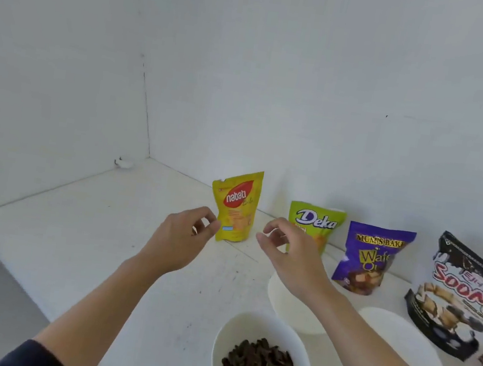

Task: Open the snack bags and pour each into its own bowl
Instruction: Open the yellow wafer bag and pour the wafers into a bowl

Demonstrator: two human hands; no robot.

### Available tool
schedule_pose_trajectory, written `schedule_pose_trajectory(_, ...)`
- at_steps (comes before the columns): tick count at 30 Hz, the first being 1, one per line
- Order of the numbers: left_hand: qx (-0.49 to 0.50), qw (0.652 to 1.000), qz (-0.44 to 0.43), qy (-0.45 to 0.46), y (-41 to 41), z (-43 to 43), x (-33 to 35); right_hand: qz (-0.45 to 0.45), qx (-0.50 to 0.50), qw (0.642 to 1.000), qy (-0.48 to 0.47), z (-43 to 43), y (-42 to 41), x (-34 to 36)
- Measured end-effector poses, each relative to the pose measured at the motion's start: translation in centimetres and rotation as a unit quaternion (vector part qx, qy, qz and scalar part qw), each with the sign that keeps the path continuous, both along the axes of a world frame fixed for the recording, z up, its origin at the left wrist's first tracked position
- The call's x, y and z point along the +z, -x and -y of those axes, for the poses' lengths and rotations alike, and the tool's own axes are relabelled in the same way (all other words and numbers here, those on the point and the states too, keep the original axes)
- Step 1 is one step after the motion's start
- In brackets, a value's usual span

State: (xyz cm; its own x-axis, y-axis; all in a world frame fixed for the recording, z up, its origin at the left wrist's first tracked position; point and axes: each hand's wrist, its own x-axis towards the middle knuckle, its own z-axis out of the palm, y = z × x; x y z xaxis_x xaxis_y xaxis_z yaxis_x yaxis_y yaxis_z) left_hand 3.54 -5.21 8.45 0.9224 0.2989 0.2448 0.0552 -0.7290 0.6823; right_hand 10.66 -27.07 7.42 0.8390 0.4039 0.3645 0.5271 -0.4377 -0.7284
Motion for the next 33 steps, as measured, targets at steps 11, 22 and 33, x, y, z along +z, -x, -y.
schedule_pose_trajectory(11,-0.007,0.998,0.028,-0.056,-15.9,-6.7,-1.2,0.021,-0.044,0.997,0.058,-9.4,-15.1,0.3)
schedule_pose_trajectory(22,-0.109,0.986,-0.107,-0.063,-22.1,-9.4,-3.4,-0.005,-0.049,0.977,0.206,-13.8,-21.1,-2.5)
schedule_pose_trajectory(33,-0.12,0.989,-0.026,-0.08,-19.3,-8.4,-2.8,0.095,-0.118,0.966,0.211,-11.4,-17.1,-1.8)
